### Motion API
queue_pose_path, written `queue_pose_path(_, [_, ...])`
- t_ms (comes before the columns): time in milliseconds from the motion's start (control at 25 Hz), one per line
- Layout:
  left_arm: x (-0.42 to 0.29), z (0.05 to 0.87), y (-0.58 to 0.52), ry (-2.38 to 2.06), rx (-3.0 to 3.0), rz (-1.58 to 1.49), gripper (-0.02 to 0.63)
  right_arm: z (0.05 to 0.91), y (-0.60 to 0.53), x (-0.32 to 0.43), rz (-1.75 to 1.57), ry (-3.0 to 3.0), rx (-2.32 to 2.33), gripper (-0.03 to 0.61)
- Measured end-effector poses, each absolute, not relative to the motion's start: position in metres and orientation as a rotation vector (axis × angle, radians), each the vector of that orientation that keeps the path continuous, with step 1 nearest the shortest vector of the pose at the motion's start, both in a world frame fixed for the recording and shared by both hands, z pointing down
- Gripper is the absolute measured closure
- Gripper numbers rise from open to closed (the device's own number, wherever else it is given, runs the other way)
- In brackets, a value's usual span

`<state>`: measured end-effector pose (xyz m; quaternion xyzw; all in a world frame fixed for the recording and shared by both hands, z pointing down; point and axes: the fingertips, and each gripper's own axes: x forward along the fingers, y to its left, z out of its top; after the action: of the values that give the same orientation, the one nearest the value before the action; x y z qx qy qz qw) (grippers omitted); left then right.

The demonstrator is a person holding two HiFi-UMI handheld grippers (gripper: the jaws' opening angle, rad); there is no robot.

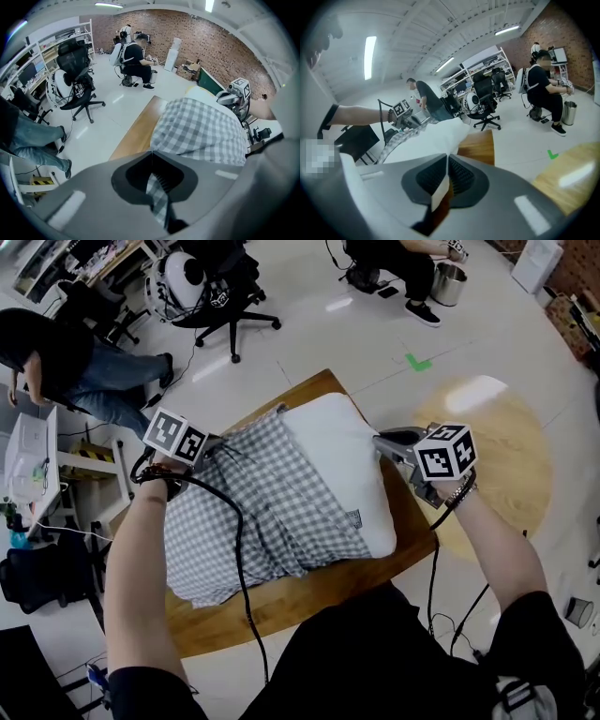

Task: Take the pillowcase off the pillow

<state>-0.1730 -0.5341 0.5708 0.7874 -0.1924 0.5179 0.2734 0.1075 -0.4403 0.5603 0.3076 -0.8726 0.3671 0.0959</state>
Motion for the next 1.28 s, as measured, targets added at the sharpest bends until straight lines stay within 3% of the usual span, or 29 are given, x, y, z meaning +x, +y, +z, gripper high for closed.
queue_pose_path(440, [-0.163, 0.576, -0.514, -0.539, 2.204, 1.312, 0.587, 0.581, -0.443, 0.106, 1.065, -2.509, 0.938, 0.554])
queue_pose_path(680, [-0.145, 0.543, -0.497, -0.633, 2.321, 1.204, 0.500, 0.581, -0.426, 0.104, 1.090, -2.517, 0.942, 0.437])
queue_pose_path(1280, [-0.165, 0.482, -0.370, -0.848, 2.469, 0.742, 0.474, 0.573, -0.317, 0.083, 0.952, -2.526, 0.969, 0.425])
